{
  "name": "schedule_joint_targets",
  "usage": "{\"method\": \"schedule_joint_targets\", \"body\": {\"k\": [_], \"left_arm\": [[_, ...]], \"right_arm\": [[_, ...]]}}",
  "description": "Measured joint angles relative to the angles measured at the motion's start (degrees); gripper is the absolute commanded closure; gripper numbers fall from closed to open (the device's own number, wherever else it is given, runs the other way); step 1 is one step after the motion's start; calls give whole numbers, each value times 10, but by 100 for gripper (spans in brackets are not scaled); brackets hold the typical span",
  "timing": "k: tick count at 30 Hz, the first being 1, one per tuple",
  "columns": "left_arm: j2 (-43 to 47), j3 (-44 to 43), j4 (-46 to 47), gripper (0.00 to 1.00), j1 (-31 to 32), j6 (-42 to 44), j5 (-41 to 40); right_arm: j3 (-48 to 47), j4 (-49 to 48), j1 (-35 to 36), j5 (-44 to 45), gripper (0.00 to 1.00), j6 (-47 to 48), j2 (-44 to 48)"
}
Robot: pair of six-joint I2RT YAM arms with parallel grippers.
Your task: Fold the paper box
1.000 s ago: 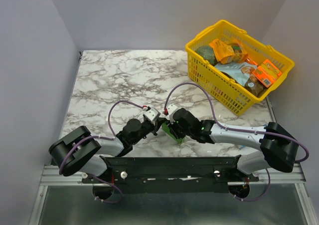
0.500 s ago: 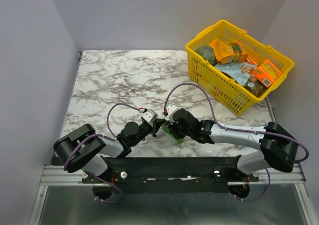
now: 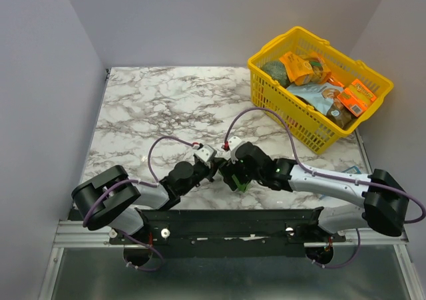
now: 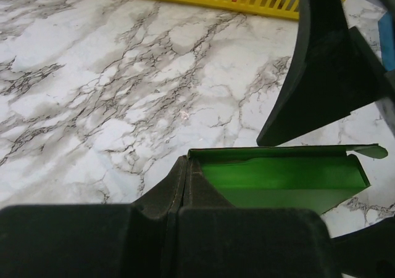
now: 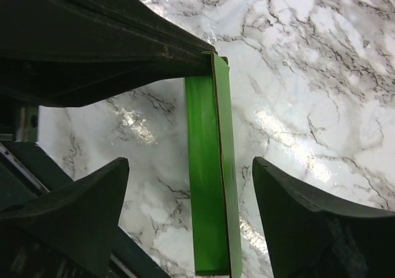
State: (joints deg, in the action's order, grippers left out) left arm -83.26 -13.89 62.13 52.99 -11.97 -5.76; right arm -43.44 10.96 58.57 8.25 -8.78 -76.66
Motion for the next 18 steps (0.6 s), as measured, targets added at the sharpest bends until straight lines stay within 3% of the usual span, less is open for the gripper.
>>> {"method": "schedule_joint_targets", "body": {"k": [9,16,18], "left_arm": [[5,-3,-12,100,12,0,-27],[5,-3,-13,100,21,0,-43],[5,-3,-14,100,23,0,-47]], "right_arm": [[-8,87,0,30,11,-72,105],[-15,209,-4,78,44,-156,151],[-19,234,-6,82,49,-171,151]]}}
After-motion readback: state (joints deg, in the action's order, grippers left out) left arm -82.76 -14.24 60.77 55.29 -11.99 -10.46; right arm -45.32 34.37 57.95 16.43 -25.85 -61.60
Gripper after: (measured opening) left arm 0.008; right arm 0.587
